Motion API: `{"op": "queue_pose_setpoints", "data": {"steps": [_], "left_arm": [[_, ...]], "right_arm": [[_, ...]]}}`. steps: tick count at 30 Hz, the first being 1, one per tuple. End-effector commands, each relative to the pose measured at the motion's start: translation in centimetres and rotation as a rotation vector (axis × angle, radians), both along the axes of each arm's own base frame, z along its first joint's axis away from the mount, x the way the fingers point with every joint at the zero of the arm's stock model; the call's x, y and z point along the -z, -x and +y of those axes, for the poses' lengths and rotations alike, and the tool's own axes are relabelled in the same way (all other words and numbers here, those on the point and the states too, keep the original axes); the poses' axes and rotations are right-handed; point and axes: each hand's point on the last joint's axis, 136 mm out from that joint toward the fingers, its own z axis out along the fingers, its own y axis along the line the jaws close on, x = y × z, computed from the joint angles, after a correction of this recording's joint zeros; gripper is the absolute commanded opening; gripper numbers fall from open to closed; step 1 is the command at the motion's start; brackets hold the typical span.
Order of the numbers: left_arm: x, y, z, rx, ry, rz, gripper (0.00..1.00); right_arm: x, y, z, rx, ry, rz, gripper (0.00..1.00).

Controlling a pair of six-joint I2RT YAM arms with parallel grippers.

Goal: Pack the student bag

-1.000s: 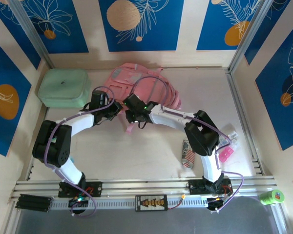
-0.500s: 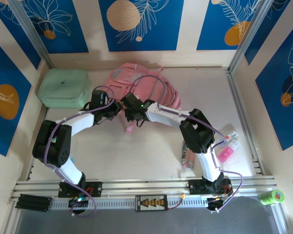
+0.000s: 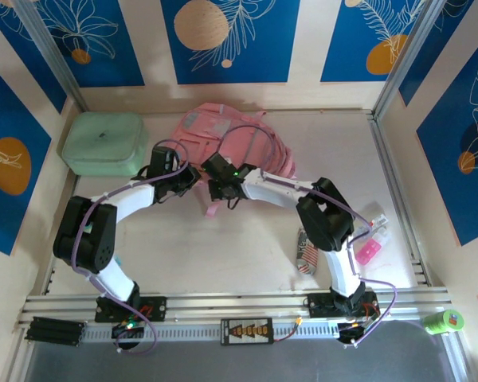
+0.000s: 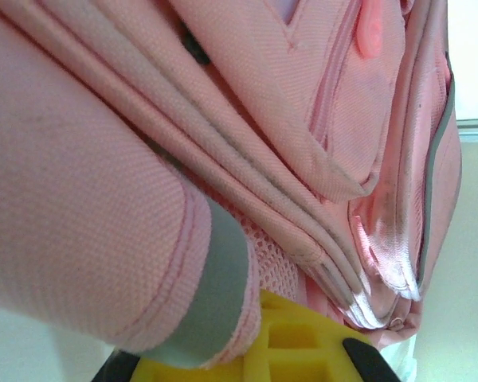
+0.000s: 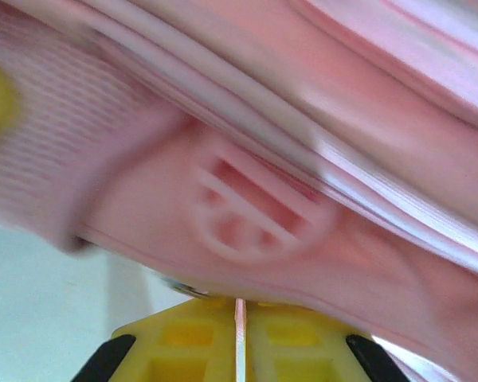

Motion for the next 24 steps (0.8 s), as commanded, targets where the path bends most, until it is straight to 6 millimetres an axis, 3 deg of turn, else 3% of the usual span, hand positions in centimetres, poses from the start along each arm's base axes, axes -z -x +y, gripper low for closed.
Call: {"op": "queue_pose_setpoints", "data": {"steps": [1, 3, 5, 8, 12, 15, 18, 24], "left_arm": [[-3.6, -0.9, -0.8, 0.045, 0.004, -0.109, 0.00], [-3.5, -1.0, -0.9, 0.047, 0.003, -0.109, 0.00], [-3.7, -1.1, -1.0, 0.051, 0.008, -0.112, 0.00], [-3.9, -1.2, -1.4, 0.065, 0.022, -0.113, 0.00], [-4.4, -1.1, -1.9, 0.090, 0.047, -0.116, 0.00], [-4.6, -0.9, -2.3, 0.105, 0.064, -0.115, 0.00], [-5.0, -0.8, -2.8, 0.120, 0.088, -0.113, 0.00], [-5.3, -0.7, -3.1, 0.130, 0.109, -0.114, 0.00]], "right_arm": [[0.0, 0.2, -6.1, 0.147, 0.085, 0.010, 0.11], [0.2, 0.8, -8.1, 0.188, 0.113, 0.014, 0.11], [0.3, 1.1, -8.8, 0.196, 0.111, 0.018, 0.12], [-0.7, 1.2, -6.1, 0.074, 0.047, -0.011, 0.16], [-2.9, 1.9, -0.8, -0.109, -0.029, -0.081, 0.26], [-3.1, 2.3, 2.1, -0.147, -0.074, -0.080, 0.30], [-2.8, 1.5, 3.2, -0.108, -0.089, -0.069, 0.33], [-2.1, -0.4, 3.3, -0.024, -0.055, -0.097, 0.33]]}}
